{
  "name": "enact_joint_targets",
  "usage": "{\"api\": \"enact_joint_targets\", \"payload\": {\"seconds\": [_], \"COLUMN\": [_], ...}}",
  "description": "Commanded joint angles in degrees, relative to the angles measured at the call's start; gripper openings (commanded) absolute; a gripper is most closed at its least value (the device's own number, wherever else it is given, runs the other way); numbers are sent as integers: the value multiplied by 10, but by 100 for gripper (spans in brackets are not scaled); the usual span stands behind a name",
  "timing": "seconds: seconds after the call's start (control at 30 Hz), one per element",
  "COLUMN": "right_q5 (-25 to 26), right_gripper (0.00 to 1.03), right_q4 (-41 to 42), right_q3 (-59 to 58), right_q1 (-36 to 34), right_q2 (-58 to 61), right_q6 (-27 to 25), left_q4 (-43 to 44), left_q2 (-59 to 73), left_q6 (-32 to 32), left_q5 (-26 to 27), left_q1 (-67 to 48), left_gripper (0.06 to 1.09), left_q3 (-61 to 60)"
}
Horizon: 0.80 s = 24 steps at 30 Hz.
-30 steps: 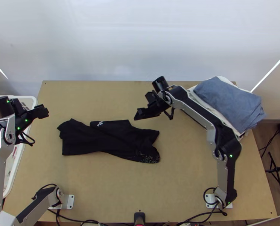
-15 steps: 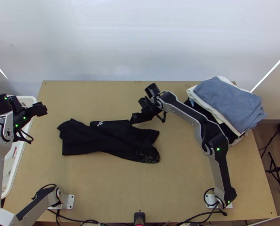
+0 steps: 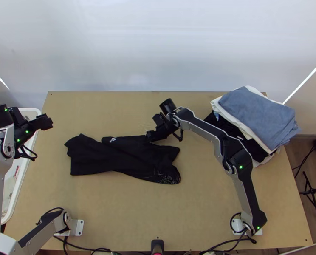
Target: Fold the t-shirt
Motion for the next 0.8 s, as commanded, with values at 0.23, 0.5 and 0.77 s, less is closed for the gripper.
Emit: {"api": "enact_joint_targets", "payload": {"seconds": [0.23,0.5,0.77], "right_q5": [16,21,36], "right_gripper": [3,3,3], "right_q4": [53,54,53], "right_q3": [-47,-44,-46], "right_q1": [6,-2,-2], "right_q2": [-37,-128,-167], "right_q6": [6,32,32], "left_q4": [6,8,13], "left_q2": [17,28,34], "left_q6": [1,2,2], "left_q5": [-3,-3,-2], "left_q1": [0,1,0], "left_gripper": [104,104,104], "left_q3": [14,28,36]}}
